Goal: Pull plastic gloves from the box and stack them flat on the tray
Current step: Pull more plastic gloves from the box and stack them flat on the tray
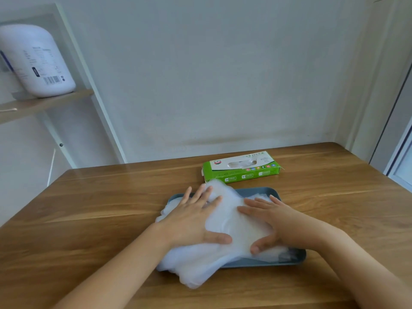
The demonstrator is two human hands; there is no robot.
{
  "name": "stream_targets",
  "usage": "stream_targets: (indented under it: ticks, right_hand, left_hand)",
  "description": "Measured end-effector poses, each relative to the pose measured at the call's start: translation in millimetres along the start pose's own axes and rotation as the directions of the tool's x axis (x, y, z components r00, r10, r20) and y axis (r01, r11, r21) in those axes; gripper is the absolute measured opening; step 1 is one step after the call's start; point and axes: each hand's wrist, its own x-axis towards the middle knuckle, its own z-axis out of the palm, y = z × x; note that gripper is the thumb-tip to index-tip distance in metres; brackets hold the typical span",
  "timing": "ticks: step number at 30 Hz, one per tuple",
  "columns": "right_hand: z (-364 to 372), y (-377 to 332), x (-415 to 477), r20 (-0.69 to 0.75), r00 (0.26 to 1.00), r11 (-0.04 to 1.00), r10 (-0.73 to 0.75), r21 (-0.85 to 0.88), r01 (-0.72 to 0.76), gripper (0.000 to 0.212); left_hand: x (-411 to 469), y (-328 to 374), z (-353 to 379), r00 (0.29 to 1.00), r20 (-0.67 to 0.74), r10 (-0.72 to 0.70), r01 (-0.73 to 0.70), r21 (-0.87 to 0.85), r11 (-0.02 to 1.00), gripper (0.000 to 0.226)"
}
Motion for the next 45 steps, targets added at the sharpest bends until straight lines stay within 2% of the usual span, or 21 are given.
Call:
stream_targets:
  ticks: [6, 9, 12, 15, 17, 20, 23, 26, 32, 37, 39, 42, 45]
  right_hand:
    - [0, 12, 4, 0.067, 0.997, 0.998, -0.024, -0.055, 0.027, 0.107]
    - [-9, 10, 2, 0.085, 0.996, 0.999, -0.027, -0.016, 0.028, 0.104]
    - [-27, 7, 7, -0.109, 0.993, 0.988, -0.034, 0.146, 0.050, 0.078]
    - [-46, 16, 29, -0.334, 0.942, 0.966, 0.024, 0.252, 0.065, 0.048]
    - [-57, 27, 52, -0.418, 0.907, 0.973, 0.055, 0.225, 0.045, 0.035]
    - [-65, 43, 85, -0.447, 0.893, 0.990, 0.053, 0.142, 0.013, 0.032]
    - [-63, 53, 112, -0.365, 0.930, 0.987, 0.039, 0.161, 0.022, 0.038]
    - [-61, 55, 128, -0.354, 0.935, 0.988, 0.002, 0.147, 0.054, 0.034]
    - [-52, 63, 143, -0.380, 0.921, 0.985, 0.078, 0.174, -0.012, 0.026]
    - [-48, 66, 151, -0.466, 0.871, 0.967, 0.155, 0.252, -0.037, 0.012]
    - [-45, 66, 153, -0.504, 0.845, 0.951, 0.179, 0.308, -0.017, 0.002]
    - [-43, 69, 151, -0.537, 0.811, 0.907, 0.233, 0.422, 0.019, 0.009]
    - [-47, 71, 145, -0.531, 0.781, 0.766, 0.330, 0.634, 0.107, 0.010]
  left_hand:
    - [-2, -25, -4, 0.996, 0.064, -0.069, 0.074, -0.077, 0.994, 0.114]
    - [-4, -30, -15, 0.996, 0.051, -0.075, 0.085, -0.212, 0.974, 0.104]
    - [2, -37, -29, 0.988, -0.062, -0.144, 0.104, -0.432, 0.896, 0.074]
    - [19, -44, -41, 0.967, -0.180, -0.180, 0.065, -0.510, 0.858, 0.044]
    - [35, -46, -48, 0.966, -0.185, -0.179, 0.048, -0.555, 0.831, 0.040]
    - [55, -45, -50, 0.981, -0.125, -0.151, 0.044, -0.610, 0.791, 0.042]
    - [76, -46, -41, 0.991, -0.051, -0.122, 0.064, -0.626, 0.777, 0.046]
    - [86, -46, -30, 0.994, 0.018, -0.107, 0.094, -0.638, 0.764, 0.049]
    - [94, -51, -15, 0.996, -0.015, -0.091, 0.061, -0.636, 0.769, 0.048]
    - [93, -52, -11, 0.996, -0.031, -0.087, 0.046, -0.656, 0.754, 0.046]
    - [94, -52, -11, 0.996, -0.036, -0.081, 0.038, -0.657, 0.753, 0.045]
    - [94, -52, -10, 0.996, -0.037, -0.078, 0.035, -0.649, 0.760, 0.045]
    - [94, -53, -9, 0.997, -0.034, -0.073, 0.033, -0.657, 0.753, 0.044]
